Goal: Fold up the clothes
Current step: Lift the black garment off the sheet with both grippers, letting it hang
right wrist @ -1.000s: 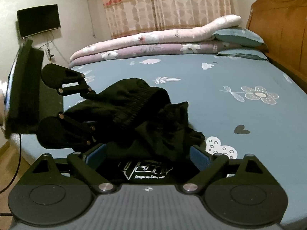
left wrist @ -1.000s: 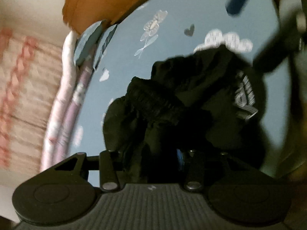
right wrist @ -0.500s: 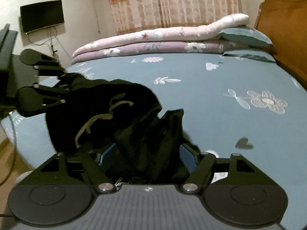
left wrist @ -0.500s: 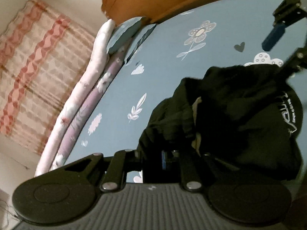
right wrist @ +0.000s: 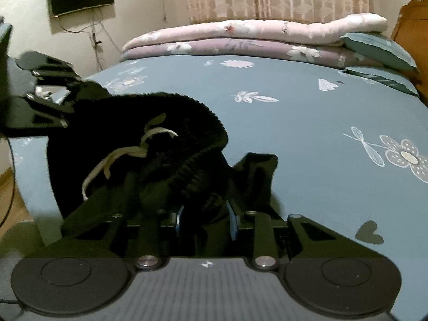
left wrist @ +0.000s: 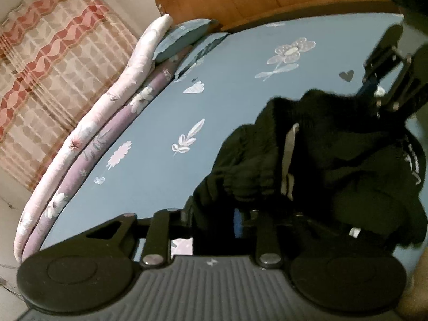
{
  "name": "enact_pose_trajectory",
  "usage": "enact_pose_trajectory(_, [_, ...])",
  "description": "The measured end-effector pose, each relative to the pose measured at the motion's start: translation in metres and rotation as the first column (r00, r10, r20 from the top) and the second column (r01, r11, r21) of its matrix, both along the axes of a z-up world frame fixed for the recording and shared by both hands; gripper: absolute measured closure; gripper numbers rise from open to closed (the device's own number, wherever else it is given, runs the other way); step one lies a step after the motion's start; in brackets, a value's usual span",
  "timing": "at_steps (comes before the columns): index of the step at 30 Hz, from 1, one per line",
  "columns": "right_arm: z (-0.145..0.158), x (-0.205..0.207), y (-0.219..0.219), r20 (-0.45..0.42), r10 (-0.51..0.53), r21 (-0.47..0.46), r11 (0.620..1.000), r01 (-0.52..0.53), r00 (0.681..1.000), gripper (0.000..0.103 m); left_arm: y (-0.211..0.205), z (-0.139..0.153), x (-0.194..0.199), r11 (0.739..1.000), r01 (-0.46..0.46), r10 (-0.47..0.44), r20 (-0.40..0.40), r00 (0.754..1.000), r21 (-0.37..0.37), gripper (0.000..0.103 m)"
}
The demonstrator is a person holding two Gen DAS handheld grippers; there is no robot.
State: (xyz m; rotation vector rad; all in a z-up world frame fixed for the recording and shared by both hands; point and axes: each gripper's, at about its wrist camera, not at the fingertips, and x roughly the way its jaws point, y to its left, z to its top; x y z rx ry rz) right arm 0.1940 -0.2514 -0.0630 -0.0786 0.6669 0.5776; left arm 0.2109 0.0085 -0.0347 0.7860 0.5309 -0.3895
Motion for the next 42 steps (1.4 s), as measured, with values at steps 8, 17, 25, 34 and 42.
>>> enact_pose_trajectory(8, [0.001, -0.001, -0.002, -0.005, -0.008, 0.001, 1.0, 0.008, 1.0, 0.084, 0.008, 0.01, 0.002, 0.996, -0.056, 0.056, 0.004, 0.998, -0.066, 0.093])
enact_pose_trajectory(17, [0.058, -0.019, -0.024, 0.096, -0.068, 0.012, 0.998, 0.067, 0.993, 0.086, 0.007, 0.047, 0.031, 0.988, -0.079, 0.084, 0.027, 0.996, -0.133, 0.093])
enact_pose_trajectory(25, [0.083, -0.038, -0.054, 0.138, -0.144, 0.002, 0.989, 0.145, 0.98, 0.087, -0.046, 0.077, 0.063, 0.99, -0.034, 0.045, 0.079, 0.996, -0.137, 0.093])
enact_pose_trajectory(34, [0.095, -0.058, -0.103, 0.154, -0.283, 0.003, 0.958, 0.285, 0.947, 0.087, -0.128, 0.091, 0.081, 0.989, 0.044, -0.031, 0.091, 0.995, -0.141, 0.093])
enact_pose_trajectory(42, [0.091, -0.067, -0.148, 0.16, -0.386, 0.029, 0.922, 0.386, 0.909, 0.087, -0.207, 0.095, 0.108, 0.985, 0.111, -0.1, 0.091, 0.991, -0.133, 0.093])
